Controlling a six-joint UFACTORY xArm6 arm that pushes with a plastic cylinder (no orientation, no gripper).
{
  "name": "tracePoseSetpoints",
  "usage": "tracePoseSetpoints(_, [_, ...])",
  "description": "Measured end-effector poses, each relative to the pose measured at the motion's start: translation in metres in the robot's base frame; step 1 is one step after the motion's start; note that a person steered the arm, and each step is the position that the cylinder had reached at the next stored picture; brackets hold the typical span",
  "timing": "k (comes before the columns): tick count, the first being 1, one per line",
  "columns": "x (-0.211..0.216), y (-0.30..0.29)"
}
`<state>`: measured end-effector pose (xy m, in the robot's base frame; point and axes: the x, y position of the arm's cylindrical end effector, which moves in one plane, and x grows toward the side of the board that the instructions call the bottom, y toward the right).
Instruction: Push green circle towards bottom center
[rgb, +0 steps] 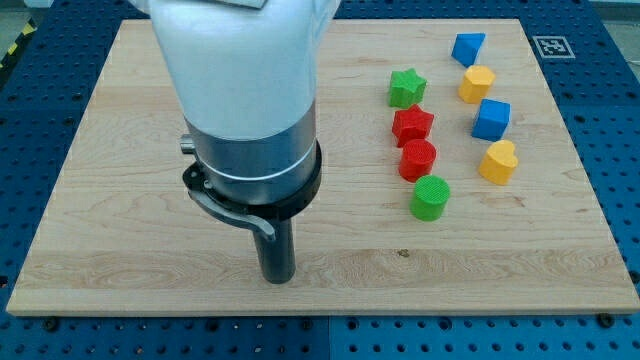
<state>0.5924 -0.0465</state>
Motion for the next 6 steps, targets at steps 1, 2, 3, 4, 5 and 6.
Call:
tracePoseSetpoints(1, [0.000, 0.000])
tracePoseSetpoints(2, [0.000, 0.001])
tracePoseSetpoints(3, [-0.003, 0.030])
tracePoseSetpoints(4, [-0.003, 0.088])
tracePoseSetpoints(5, [-0.003, 0.152])
tracePoseSetpoints(6, [-0.003, 0.192])
